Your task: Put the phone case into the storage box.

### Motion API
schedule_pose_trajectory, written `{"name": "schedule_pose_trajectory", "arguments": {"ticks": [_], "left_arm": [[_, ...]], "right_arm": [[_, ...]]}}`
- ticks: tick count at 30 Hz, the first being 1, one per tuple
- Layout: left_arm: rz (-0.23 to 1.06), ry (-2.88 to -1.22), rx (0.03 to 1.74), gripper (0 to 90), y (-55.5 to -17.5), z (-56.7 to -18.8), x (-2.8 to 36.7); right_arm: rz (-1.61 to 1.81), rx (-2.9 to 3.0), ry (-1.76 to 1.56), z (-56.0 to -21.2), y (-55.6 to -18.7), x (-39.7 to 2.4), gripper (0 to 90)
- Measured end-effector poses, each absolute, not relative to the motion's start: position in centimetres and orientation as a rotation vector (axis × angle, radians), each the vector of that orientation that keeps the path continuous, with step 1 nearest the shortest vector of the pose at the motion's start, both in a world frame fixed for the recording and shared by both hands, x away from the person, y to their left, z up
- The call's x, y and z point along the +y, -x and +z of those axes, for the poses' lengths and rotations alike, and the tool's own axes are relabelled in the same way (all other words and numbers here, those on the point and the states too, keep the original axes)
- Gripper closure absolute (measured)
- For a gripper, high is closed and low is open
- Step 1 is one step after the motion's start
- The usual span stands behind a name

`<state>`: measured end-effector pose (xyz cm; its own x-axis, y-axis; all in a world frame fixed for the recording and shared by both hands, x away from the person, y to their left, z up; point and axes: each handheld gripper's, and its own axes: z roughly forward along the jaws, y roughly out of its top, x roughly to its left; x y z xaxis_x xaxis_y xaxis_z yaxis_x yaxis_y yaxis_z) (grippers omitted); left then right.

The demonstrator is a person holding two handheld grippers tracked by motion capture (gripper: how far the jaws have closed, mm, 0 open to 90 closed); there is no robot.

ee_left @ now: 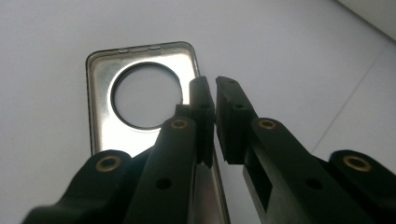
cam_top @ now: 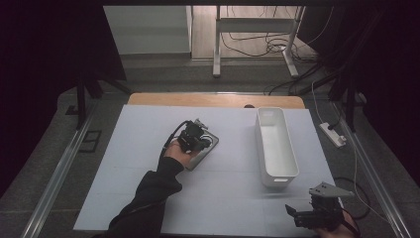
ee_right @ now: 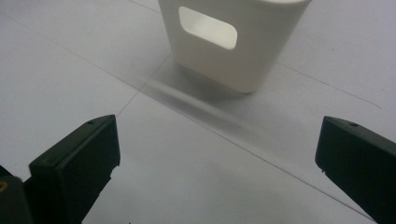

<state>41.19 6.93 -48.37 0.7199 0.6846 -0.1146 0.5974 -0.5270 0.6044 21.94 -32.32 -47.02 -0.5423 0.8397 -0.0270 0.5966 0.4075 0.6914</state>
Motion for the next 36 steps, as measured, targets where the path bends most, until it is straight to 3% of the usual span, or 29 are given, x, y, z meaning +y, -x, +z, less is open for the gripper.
{"name": "schedule_pose_trajectory", "arguments": {"ticks": [4,6,8,14,18,25,36], "left_arm": [[0.184,-2.302,0.989,74.5,-41.5,-48.1,7.6],[0.192,-2.305,1.011,61.5,-41.7,-48.0,8.0],[0.196,-2.306,1.021,57.8,-41.8,-48.0,8.2],[0.217,-2.288,1.09,27.8,-42.2,-47.9,10.3],[0.188,-2.303,1.103,14.3,-42.5,-47.8,11.5],[0.184,-2.325,1.122,0.2,-42.8,-47.7,13.7],[0.205,-2.352,1.108,0.0,-42.2,-48.8,13.8]], "right_arm": [[0.905,2.298,-1.239,-47.0,-22.0,-32.4,0.3],[0.906,2.296,-1.241,-47.0,-22.0,-32.4,0.3],[0.905,2.297,-1.241,-47.0,-22.0,-32.4,0.3],[0.904,2.297,-1.242,-47.0,-22.0,-32.4,0.3],[0.903,2.297,-1.243,-47.0,-22.0,-32.3,0.3],[0.901,2.297,-1.246,-47.0,-22.0,-32.3,0.3],[0.895,2.302,-1.245,-47.1,-22.1,-32.3,0.3]]}}
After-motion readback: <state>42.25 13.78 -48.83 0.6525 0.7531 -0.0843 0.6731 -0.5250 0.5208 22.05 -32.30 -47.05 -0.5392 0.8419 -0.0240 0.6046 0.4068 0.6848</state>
